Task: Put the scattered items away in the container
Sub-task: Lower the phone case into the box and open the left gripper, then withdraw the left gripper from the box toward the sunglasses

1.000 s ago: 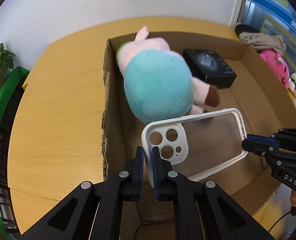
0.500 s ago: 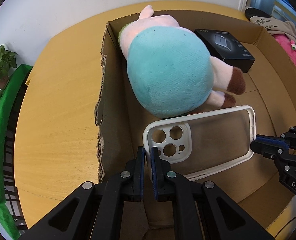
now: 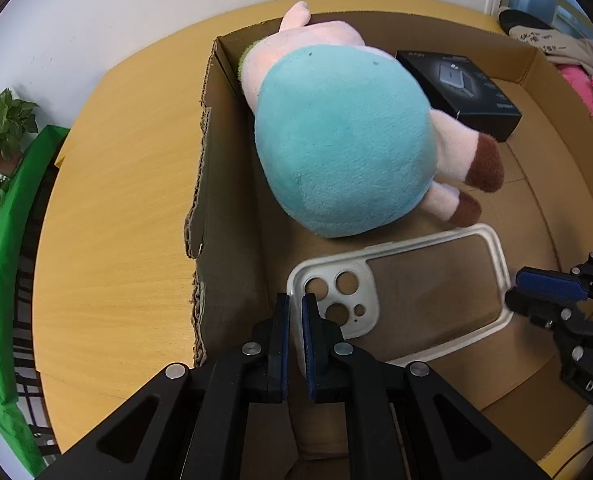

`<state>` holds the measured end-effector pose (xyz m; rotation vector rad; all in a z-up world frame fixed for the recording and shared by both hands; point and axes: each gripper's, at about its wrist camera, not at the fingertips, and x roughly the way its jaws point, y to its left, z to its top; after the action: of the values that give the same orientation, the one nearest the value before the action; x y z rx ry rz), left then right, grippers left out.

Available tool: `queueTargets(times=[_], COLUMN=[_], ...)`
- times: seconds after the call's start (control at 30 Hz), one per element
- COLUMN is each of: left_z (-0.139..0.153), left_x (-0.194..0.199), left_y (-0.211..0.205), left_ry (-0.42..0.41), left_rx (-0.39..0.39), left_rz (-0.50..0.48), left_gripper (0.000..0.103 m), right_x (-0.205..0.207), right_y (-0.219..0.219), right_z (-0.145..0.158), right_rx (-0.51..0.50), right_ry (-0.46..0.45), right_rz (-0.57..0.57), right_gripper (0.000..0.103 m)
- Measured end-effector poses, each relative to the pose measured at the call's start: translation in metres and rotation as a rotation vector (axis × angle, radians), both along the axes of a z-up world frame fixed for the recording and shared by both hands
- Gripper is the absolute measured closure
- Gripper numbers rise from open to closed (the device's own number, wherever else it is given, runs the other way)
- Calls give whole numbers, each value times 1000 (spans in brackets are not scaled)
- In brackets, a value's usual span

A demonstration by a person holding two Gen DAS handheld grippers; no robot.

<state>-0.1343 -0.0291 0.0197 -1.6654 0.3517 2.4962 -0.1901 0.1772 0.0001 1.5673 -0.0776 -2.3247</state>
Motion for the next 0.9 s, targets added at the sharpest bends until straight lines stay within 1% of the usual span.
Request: queueTargets(times=[0.07,0.1,0.13,0.17,0.2,0.27,0.3,0.37,0.4,0.43,0.5,0.53,0.57,0.63,0.7,0.8,0.9], left_z=[4,6,10,16,24,39,50,74,82,89,103,109,113,117,118,114,109], left_x=[2,4,6,10,15,29,39,67,78,87,109,124,135,153,164,170,177], left_y=[0,0,-1,-1,-1,-2,-2,-5,-7,-10,-9,-6,-3,2,4,7,14], left_ry=[15,24,36,58,90,158,212,342,392,434,510,568,627,712,735,700,685], left_rx=[11,15,21,33,49,84,110,163,182,202,236,221,188,135,144,179,178], left_rz=[4,7,9,12,13,15,17,20,25,31,37,46,59,83,88,90,88], left_gripper=[95,93,87,77,70,44,39,23,19,16,15,15,13,7,4,3,3], right_x=[2,4,7,10,14,24,32,49,60,66,82,88,93,102,107,114,124], right_y=[4,6,8,10,12,14,17,21,20,21,22,21,22,24,26,27,31], right_z=[3,6,9,12,17,28,36,50,59,65,78,82,85,90,92,93,96], right_rx=[-9,-11,-10,-9,-9,3,22,95,140,160,174,173,171,165,167,166,164], right_ry=[16,28,42,56,77,130,169,254,310,343,402,419,434,452,459,458,462], right_rz=[-17,-27,-37,-44,-54,-70,-77,-94,-101,-102,-99,-103,-108,-114,-117,-116,-117], right_gripper=[72,69,66,63,62,55,52,46,44,41,40,40,40,40,40,40,40])
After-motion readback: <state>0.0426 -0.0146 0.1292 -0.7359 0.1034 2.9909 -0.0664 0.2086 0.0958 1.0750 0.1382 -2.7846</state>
